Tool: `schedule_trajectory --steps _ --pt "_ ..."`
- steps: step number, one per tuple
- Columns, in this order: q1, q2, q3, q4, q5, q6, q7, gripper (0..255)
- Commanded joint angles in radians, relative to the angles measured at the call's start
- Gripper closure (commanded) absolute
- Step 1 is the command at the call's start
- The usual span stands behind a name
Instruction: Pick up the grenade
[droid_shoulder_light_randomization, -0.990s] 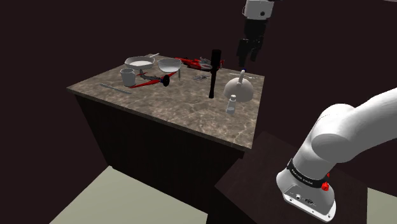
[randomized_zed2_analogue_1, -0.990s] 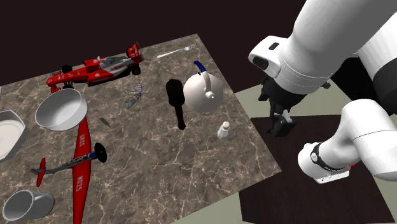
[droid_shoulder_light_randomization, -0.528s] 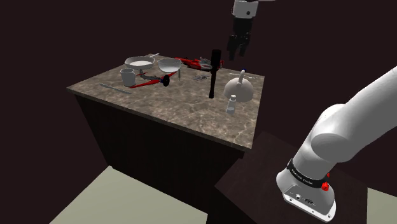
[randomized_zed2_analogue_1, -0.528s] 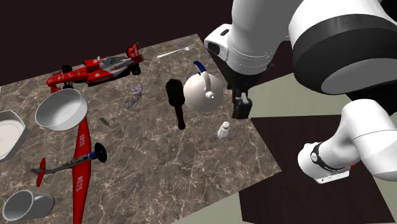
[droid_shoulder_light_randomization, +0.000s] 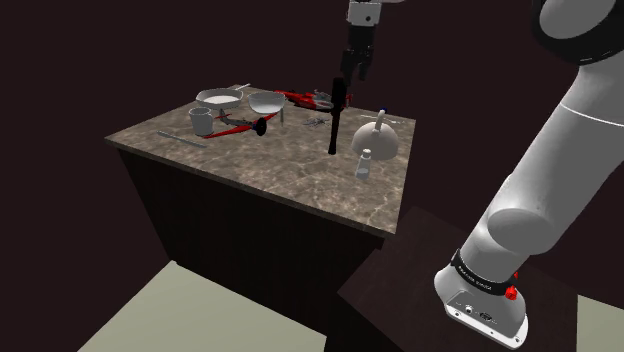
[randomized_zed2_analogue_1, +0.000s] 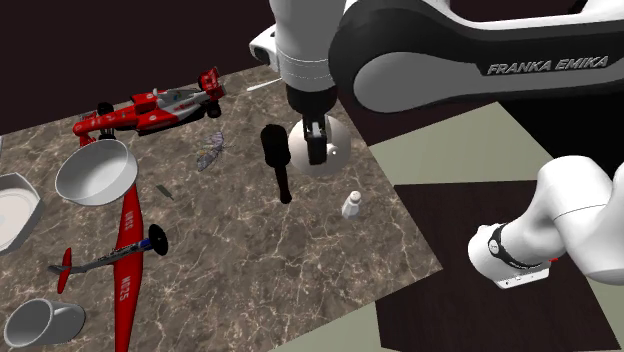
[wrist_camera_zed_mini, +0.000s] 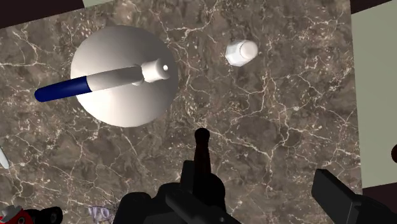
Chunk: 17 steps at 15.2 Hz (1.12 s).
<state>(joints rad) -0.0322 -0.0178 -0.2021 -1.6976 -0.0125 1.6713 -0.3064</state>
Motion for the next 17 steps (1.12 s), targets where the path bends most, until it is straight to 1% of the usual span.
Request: schedule_trajectory --steps 1,4,5,12,14,15,17 --pt "-0.012 0.091 -0.013 0.107 0.022 -0.018 -0.039 0" --pt "-0.037 0.231 -0.024 0.282 0.060 -0.058 -0.089 0" --pt "-0.045 0.263 -0.025 0.324 0.068 -0.070 -0.099 0" --pt "-0.040 0.247 -0.023 0.207 0.065 0.032 -0.098 0" --pt "-0.040 0.246 -0.022 0.198 0.065 0.040 -0.098 0" --pt "-0.040 0.246 -0.022 0.198 0.065 0.040 -0.098 255" --pt "-0.040 0.246 -0.022 0.197 0.065 0.041 -0.098 255"
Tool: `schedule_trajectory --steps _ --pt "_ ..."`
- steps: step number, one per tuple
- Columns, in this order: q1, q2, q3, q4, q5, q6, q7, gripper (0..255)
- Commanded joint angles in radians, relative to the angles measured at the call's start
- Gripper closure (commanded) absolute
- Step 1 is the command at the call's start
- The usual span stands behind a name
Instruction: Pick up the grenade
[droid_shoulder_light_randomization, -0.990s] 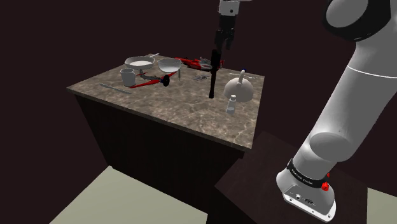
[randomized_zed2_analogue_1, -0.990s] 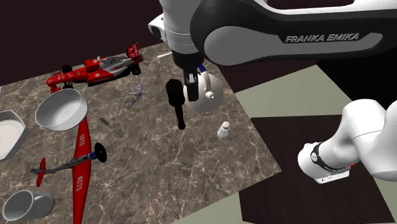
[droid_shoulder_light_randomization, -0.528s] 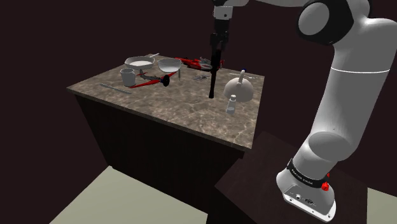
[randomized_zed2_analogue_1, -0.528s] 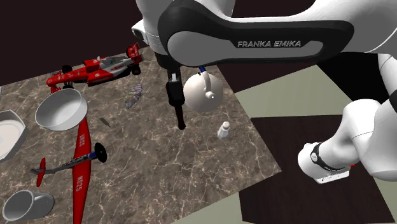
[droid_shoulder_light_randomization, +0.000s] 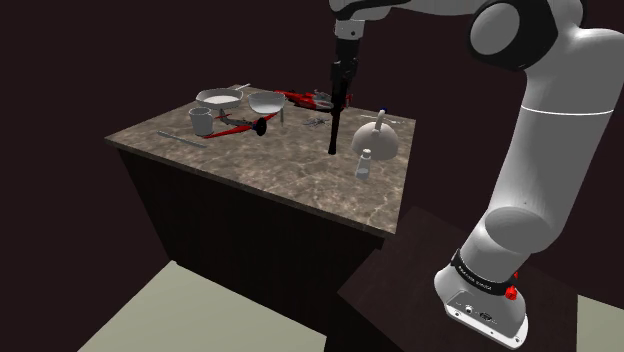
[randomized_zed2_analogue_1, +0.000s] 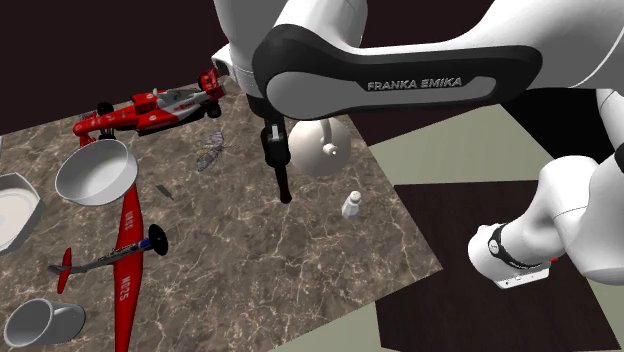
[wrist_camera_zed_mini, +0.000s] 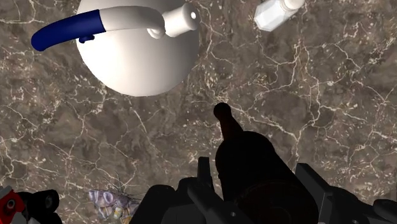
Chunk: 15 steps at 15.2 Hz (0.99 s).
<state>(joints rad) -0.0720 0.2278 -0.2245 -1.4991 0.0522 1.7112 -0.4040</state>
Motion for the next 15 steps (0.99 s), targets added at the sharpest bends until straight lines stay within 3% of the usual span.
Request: schedule_trajectory --steps 1,7,15 --pt "0.000 0.000 0.000 -0.002 0.000 0.001 0.000 255" --pt "0.000 0.000 0.000 0.000 0.000 0.000 0.000 255" --pt "-0.006 0.019 -0.002 0.134 0.004 -0.116 -0.001 255"
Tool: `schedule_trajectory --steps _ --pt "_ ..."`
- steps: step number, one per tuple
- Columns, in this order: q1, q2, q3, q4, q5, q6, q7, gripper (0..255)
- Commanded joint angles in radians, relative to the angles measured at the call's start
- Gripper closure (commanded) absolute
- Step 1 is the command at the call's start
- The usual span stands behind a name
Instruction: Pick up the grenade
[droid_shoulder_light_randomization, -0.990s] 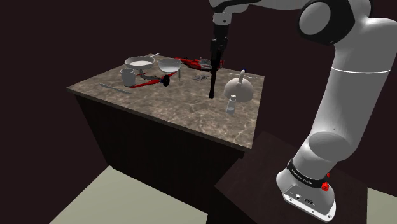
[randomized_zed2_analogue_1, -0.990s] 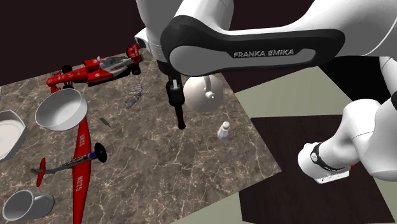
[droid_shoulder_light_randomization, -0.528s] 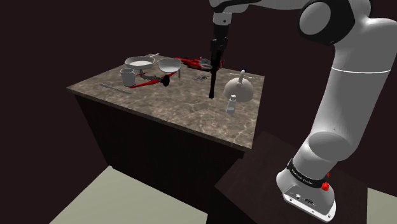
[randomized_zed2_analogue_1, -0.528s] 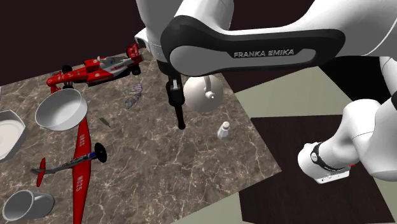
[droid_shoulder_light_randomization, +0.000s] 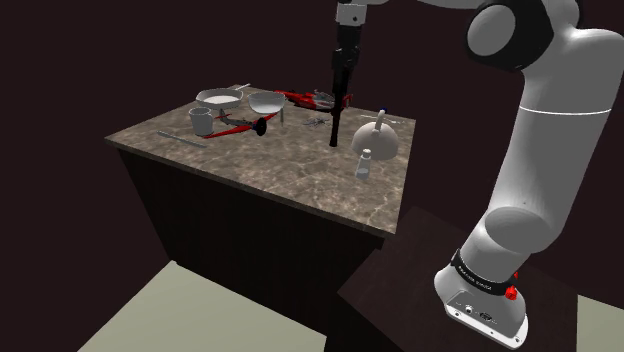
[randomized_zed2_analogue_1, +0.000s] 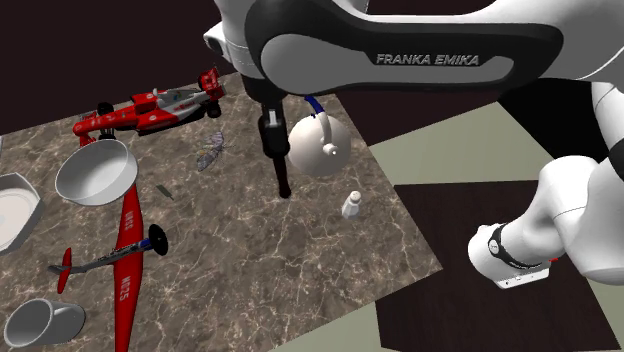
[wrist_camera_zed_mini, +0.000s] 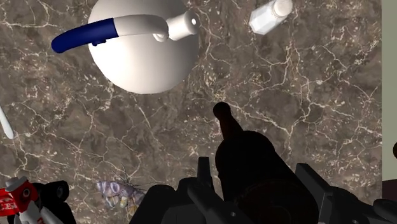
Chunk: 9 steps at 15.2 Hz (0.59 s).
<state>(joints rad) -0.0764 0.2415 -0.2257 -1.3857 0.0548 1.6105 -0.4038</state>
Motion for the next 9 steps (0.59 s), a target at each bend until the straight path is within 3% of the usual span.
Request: schedule_trajectory --steps 1,9 --pt "-0.003 0.009 -0.001 0.040 0.002 -0.031 -0.001 255" --pt "-0.012 0.042 -0.002 0.171 0.010 -0.130 -0.004 255"
